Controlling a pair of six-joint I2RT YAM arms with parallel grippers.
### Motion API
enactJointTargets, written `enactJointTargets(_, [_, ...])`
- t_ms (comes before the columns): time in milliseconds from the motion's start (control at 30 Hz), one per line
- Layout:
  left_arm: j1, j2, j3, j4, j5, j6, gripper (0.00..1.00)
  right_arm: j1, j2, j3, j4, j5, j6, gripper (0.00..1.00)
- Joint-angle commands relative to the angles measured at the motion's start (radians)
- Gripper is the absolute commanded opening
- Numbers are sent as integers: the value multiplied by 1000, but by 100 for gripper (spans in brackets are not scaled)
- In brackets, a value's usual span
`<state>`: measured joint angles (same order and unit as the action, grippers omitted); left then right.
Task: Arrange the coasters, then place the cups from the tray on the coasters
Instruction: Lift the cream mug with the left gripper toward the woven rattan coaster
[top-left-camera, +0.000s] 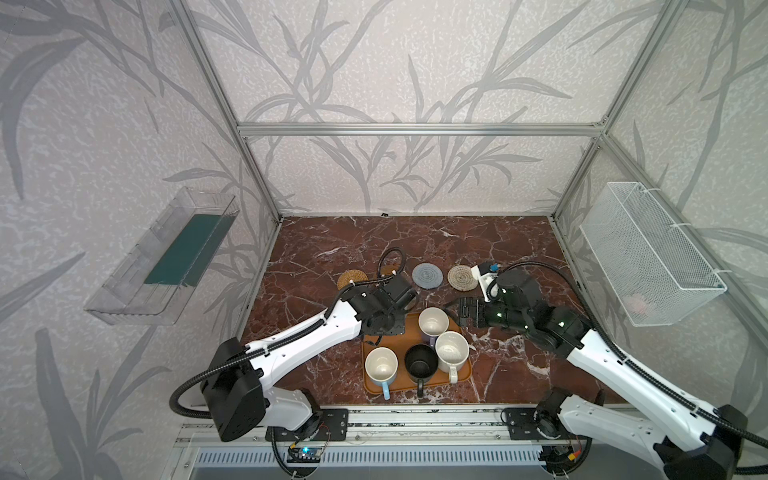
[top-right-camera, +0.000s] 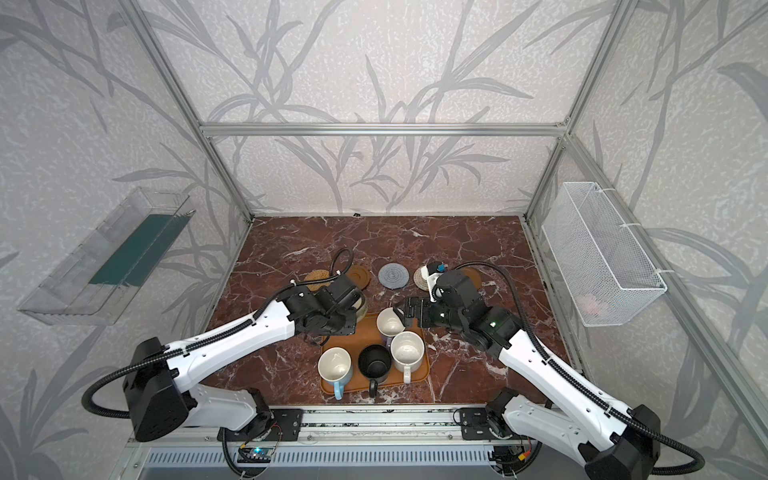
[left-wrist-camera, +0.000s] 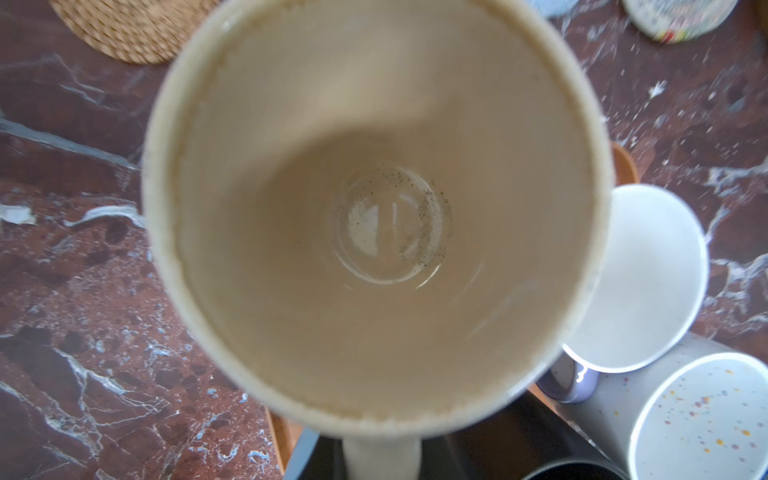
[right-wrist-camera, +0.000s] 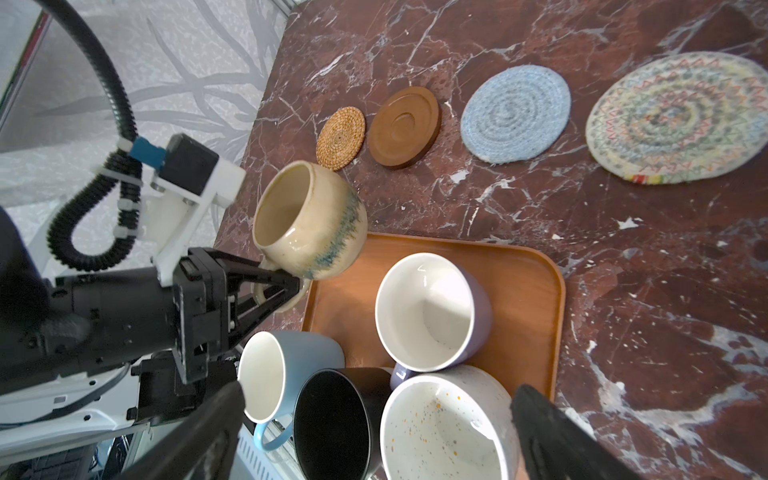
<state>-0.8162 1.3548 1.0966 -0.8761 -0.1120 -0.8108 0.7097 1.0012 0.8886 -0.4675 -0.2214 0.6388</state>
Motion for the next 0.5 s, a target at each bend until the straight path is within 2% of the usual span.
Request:
enactJointTargets(0, [47,-57,37,-4,-64,35,0,45,37,43,31,-10,-40,99])
enactJointTargets(267, [190,-82,88,-43,-26,161,0,136,156,110,97,25,-34,99])
enactJointTargets(467, [313,-55,114,-30,18,277,0,167,260,178,163,65,53,99])
